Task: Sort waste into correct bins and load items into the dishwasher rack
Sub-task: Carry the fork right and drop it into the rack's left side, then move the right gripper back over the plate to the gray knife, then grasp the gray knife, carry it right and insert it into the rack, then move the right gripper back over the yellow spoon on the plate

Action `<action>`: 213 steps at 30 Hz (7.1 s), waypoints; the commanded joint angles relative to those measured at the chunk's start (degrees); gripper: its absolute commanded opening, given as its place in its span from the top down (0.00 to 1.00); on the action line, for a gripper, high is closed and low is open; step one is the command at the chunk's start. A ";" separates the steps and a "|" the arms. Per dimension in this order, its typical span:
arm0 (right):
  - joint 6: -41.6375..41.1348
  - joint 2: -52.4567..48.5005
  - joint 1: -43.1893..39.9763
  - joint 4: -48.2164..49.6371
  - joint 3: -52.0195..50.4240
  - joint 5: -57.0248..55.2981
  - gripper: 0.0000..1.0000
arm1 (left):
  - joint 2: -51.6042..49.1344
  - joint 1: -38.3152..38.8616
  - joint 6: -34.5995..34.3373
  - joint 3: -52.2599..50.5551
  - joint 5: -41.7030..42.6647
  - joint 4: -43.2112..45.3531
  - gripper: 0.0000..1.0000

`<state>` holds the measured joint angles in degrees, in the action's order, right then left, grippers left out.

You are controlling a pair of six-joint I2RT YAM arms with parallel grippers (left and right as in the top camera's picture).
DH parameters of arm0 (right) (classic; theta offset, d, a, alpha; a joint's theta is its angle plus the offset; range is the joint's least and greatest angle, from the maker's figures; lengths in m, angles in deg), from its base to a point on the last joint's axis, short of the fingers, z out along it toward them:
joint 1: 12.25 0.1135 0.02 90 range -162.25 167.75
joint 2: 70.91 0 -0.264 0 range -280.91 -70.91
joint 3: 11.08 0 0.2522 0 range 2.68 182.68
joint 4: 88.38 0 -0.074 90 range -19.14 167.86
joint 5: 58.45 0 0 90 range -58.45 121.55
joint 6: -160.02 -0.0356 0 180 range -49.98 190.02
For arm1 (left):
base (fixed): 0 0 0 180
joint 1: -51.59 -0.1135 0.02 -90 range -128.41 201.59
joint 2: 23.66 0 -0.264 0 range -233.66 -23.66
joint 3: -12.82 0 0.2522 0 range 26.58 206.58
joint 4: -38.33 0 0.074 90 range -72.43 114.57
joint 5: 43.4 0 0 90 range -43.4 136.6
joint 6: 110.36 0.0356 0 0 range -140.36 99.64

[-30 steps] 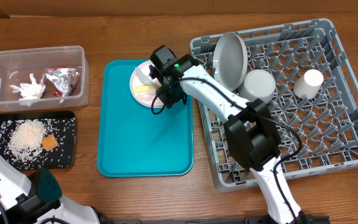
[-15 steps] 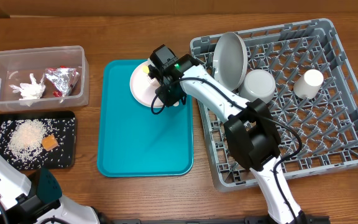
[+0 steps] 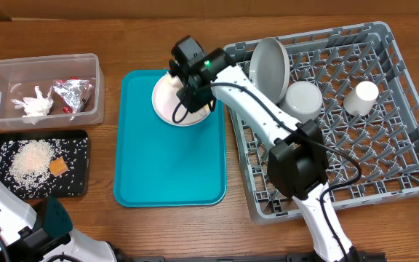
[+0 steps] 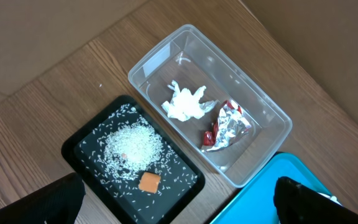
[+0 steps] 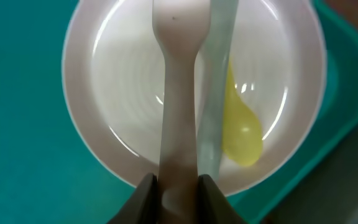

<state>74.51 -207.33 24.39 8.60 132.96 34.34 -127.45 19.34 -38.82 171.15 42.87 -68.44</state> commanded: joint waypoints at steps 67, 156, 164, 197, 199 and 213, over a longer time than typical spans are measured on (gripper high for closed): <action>-9.29 -0.35 0.57 10.49 3.50 -8.39 0.00 | -0.57 0.02 0.24 -0.15 -0.72 0.07 0.00; -10.01 4.94 -14.23 -16.31 10.69 -6.19 0.96 | -0.57 0.02 0.24 -0.15 -0.72 0.07 0.00; -9.84 4.63 -14.12 -15.47 7.74 -5.01 0.96 | -0.57 0.02 0.24 -0.17 -0.72 0.07 0.00; 17.42 5.60 -3.56 -3.26 4.04 6.25 0.03 | -0.57 0.02 0.24 -0.17 -0.72 0.07 0.00; 17.44 4.15 -2.40 -2.05 3.21 2.84 0.03 | -0.57 0.02 0.24 -0.17 -0.72 0.07 0.00; 16.52 -5.22 -1.57 7.23 1.29 2.05 0.04 | -0.57 0.02 0.24 -0.17 -0.72 0.07 0.00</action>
<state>90.49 -211.26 22.93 15.09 134.32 36.00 -127.45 19.34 -38.80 171.15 42.87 -68.46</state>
